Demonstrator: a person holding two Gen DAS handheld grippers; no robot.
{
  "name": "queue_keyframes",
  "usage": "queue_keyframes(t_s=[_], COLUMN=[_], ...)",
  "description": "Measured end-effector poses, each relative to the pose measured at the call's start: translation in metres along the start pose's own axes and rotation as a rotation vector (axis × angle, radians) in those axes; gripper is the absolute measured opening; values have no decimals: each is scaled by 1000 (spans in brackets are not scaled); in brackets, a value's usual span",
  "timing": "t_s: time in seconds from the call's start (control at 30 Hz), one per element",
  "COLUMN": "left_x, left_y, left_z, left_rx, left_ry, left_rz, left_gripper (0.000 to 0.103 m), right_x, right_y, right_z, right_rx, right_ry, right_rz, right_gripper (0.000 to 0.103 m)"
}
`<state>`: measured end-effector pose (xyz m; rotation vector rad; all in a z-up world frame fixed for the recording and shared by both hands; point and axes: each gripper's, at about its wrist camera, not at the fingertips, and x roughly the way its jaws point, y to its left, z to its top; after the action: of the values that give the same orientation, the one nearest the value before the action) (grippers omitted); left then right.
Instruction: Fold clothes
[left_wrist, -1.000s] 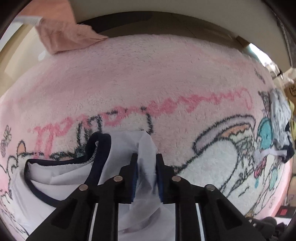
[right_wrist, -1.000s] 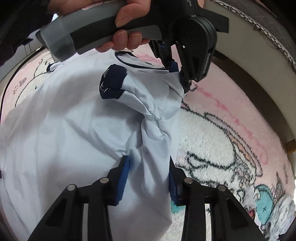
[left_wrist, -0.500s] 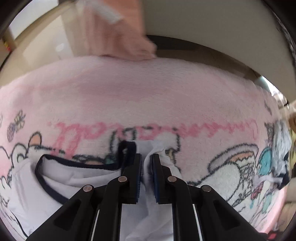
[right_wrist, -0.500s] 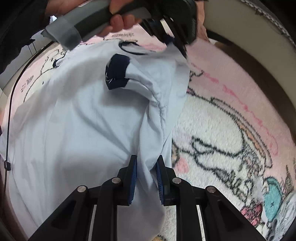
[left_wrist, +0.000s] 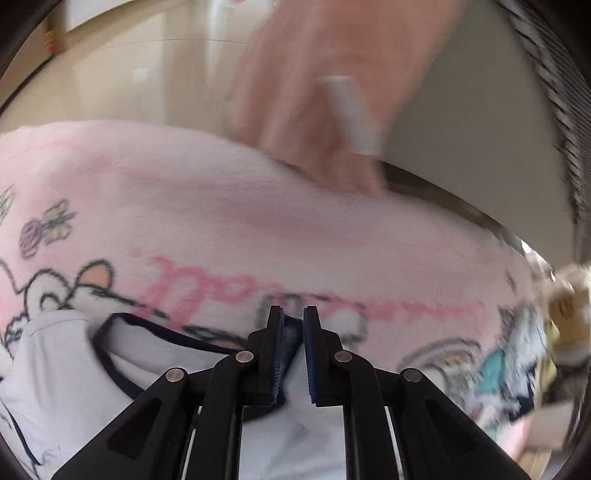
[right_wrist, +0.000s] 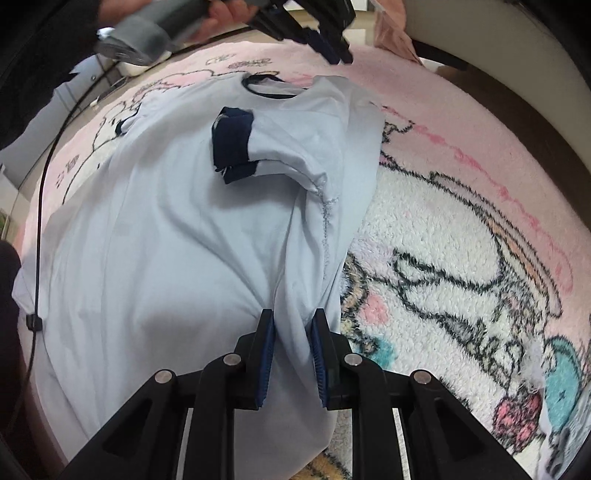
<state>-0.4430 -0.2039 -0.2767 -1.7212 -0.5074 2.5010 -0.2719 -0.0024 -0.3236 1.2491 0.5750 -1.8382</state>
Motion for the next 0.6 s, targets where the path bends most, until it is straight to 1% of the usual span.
queue_keyframes(t_s=[0.1,0.2,0.23,0.27,0.33,0.4,0.47,0.57,0.6], left_x=[-1,4,7,11,16,26,33,46,47], left_y=[-30,-54,-60,-67,-71,-76,-70,-52,-42], left_z=[-5,-10,-14,-17,-25,-37,-41,-39,-36], left_rx=[111,200,227,254,278,281,269,252,242], left_ry=[9,19,32,44,66,85,103,135,143], left_rz=[32,63,72,81,98,67,61,118,109], left_gripper=[10,11,11,11,11,11,11,11,11], right_x=[2,2,3,3,3,4,4,3,3], right_y=[-1,0,0,2,8,14,14,10,10], right_z=[1,2,3,2,0,-1,-2,-2,-2], right_rx=[-2,-9,-11,-18,-49,-82,-82,-61,-59], right_ry=[-1,-8,-12,-14,-14,-15,-16,-20,-20], right_rz=[-4,-1,1,14,9,-12,-14,6,6], right_gripper=[18,22,30,42,53,55,56,56,56])
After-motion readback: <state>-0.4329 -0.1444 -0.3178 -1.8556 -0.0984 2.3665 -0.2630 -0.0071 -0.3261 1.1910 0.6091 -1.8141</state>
